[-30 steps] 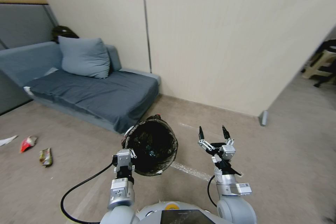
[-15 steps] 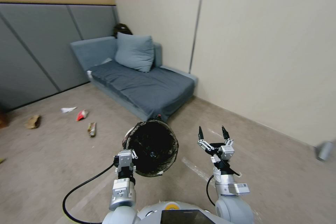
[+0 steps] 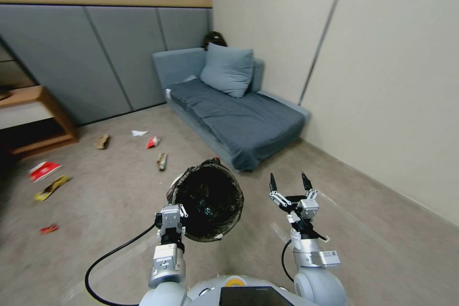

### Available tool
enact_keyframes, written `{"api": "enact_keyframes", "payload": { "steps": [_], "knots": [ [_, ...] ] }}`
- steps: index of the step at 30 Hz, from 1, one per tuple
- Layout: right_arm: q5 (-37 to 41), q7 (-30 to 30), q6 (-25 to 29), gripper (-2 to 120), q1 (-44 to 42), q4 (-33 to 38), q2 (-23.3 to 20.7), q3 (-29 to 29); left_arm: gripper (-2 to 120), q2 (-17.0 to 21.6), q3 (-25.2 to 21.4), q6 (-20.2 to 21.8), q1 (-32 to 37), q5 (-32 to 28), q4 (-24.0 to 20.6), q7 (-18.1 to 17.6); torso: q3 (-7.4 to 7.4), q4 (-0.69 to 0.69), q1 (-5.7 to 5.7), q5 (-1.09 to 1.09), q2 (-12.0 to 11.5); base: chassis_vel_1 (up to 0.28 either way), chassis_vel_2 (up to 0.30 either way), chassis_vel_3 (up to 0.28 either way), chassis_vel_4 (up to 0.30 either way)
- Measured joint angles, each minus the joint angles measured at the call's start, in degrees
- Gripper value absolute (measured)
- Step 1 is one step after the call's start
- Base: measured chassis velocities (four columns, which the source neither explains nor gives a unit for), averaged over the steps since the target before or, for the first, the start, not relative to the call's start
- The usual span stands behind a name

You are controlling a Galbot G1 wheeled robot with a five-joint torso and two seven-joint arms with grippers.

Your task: Pick up the trash bin, then pick up the garbage from the floor and place it into the trash bin.

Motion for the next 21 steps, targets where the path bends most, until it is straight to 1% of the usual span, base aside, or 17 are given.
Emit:
{"api": "enact_keyframes", "payload": {
  "steps": [21],
  "knots": [
    [-0.4, -1.2, 0.2, 100, -0.1, 0.2, 0.0, -0.3, 0, -0.2, 0.2, -0.1, 0.2, 0.7, -0.2, -0.2, 0.0, 0.0, 0.0, 0.0, 0.0, 0.123, 0.126, 0.126, 0.126]
  ]
}}
